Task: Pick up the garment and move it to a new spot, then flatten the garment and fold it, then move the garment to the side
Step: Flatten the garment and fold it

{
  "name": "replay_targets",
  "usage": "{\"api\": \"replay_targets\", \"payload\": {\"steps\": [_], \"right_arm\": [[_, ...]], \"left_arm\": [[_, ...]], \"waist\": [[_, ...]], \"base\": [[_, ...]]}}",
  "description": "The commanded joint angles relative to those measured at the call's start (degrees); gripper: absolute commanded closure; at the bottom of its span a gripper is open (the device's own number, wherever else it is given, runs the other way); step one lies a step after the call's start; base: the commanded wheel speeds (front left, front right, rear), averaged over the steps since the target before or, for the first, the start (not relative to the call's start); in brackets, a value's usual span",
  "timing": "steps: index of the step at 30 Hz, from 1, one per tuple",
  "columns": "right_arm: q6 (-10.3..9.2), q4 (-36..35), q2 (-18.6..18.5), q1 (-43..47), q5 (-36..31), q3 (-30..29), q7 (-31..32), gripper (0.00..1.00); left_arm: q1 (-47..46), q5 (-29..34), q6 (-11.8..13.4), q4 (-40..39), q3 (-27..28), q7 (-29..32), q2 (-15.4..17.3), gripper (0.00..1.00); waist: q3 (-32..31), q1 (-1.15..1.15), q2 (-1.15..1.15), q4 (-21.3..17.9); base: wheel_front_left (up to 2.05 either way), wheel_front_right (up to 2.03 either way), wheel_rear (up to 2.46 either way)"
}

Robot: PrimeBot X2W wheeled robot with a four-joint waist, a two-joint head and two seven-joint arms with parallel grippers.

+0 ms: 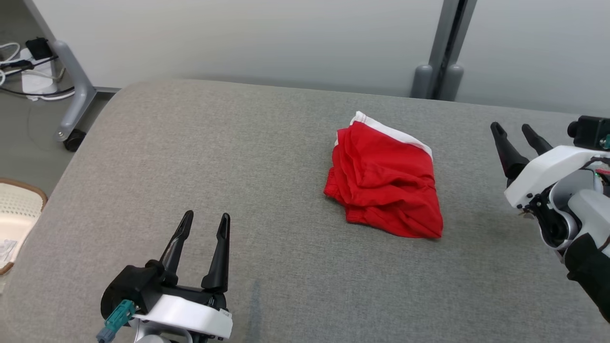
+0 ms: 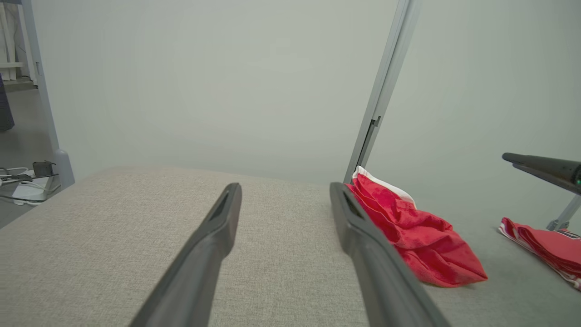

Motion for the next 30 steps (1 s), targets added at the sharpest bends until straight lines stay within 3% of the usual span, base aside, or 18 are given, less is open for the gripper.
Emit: {"api": "replay_targets", "payload": {"steps": [1,3,13,25,30], "right_arm": [[0.01,0.8,0.4,1.0,-1.0,-0.7,-0.3,0.51],[0.01,2.1,0.9,1.2,-1.8,-0.4,-0.3,1.00],[0.01,8.4,2.8,-1.2,-0.3,2.9,10.2,1.00],[0.01,-2.1,5.4,4.5,7.0,3.8,15.2,1.00],[0.01,-8.3,7.0,6.6,7.7,7.2,16.1,1.00]], "left_arm": [[0.1,0.1,-0.2,-0.3,0.2,-0.1,0.2,0.00],[0.1,0.0,-0.2,-0.5,0.1,-0.1,0.2,0.00],[-1.8,-0.9,0.1,-0.3,-1.3,-0.1,0.2,0.00],[-1.5,-1.2,0.4,0.2,-1.6,-0.1,0.2,0.00],[-0.7,-1.2,0.6,0.3,-1.1,-0.1,0.2,0.00]], "waist": [[0.3,0.00,0.00,0.9],[0.7,0.00,0.00,1.7],[3.6,0.00,0.00,6.7],[3.5,0.00,0.00,9.6],[3.0,0.00,0.00,9.4]], "base": [[0.00,0.00,0.00],[0.00,0.00,0.00],[0.00,0.00,0.00],[0.00,0.00,0.00],[0.00,0.00,0.00]]}}
